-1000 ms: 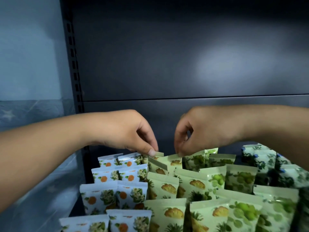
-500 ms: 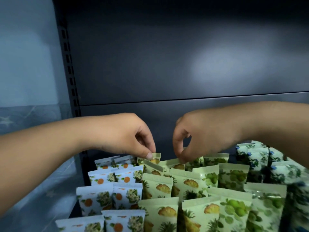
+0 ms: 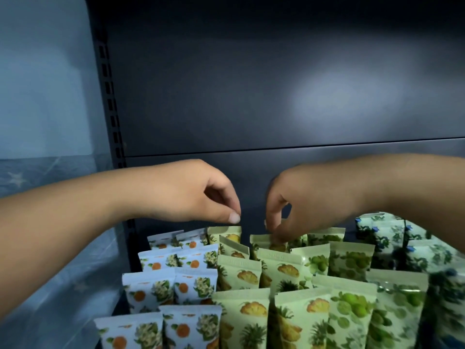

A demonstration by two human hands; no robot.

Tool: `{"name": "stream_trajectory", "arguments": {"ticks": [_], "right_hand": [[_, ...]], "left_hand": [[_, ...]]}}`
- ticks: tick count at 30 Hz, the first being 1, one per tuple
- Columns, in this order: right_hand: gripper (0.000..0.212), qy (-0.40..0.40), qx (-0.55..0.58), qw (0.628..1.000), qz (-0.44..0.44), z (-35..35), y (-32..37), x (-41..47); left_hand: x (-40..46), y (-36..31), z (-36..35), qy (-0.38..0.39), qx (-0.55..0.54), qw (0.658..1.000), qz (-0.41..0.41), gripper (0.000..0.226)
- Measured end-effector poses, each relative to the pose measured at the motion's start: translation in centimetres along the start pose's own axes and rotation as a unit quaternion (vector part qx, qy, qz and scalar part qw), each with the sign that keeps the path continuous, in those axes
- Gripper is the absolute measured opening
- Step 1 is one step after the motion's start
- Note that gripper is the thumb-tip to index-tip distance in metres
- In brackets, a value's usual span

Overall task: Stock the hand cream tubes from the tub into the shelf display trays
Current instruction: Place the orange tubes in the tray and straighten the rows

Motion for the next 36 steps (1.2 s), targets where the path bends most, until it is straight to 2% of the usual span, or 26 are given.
{"name": "stream_trajectory", "arguments": {"ticks": [2,4,7,10,12,16,19,23,29,32,36], "right_hand": [[0.01,0.003,0.003,1.0,-0.002,0.0,-0.1,-0.1],[0.01,0.001,0.009,1.0,-0.001,0.0,-0.2,-0.1],[0.014,0.0,0.019,1.0,-0.005,-0.1,-0.2,-0.1],[0.017,-0.01,0.028,1.0,-0.005,-0.1,-0.3,-0.1],[0.014,-0.03,0.056,0.998,-0.014,0.2,-0.4,-0.4],[0.023,-0.076,0.114,0.991,-0.009,1.0,-0.6,-2.0],[0.027,-0.061,0.127,0.99,0.005,1.0,-0.4,-2.9],[0.014,-0.042,0.112,0.993,0.007,0.3,0.2,-2.9],[0.018,-0.037,0.084,0.996,-0.002,-0.1,0.5,-2.7],[0.019,-0.039,0.079,0.996,-0.004,-0.1,0.7,-2.8],[0.017,-0.04,0.078,0.996,-0.005,-0.1,0.8,-2.7]], "left_hand": [[-0.5,0.0,0.5,0.007,-0.043,0.999,-0.015,0.017],[-0.9,0.0,0.8,0.039,-0.08,0.996,-0.022,0.022],[-1.2,0.3,0.8,0.077,-0.077,0.994,-0.031,0.032],[-1.2,0.0,0.3,0.087,-0.068,0.994,-0.025,0.029],[-1.2,-0.2,0.0,0.084,-0.067,0.994,-0.031,0.025],[-1.2,-0.4,-0.2,0.074,-0.052,0.995,-0.034,0.025],[-1.2,-0.5,-0.3,0.065,-0.024,0.997,-0.028,0.025],[-1.1,-0.5,-0.5,0.049,0.015,0.998,-0.022,0.006],[-1.1,-0.8,-0.7,0.035,0.027,0.999,-0.026,0.003],[-1.6,-0.9,-0.4,0.006,-0.001,0.999,-0.036,0.03],[-2.5,-0.9,0.3,-0.021,-0.025,0.998,-0.058,0.032]]}}
Point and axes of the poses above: each hand's wrist, its own x-axis towards the middle knuckle, its own z-axis out of the back of the hand, y = z × x, the point moved 1 cm from there along x, towards the middle knuckle, and after that the axes turned 7 degrees about -z, right-handed, at the moved point
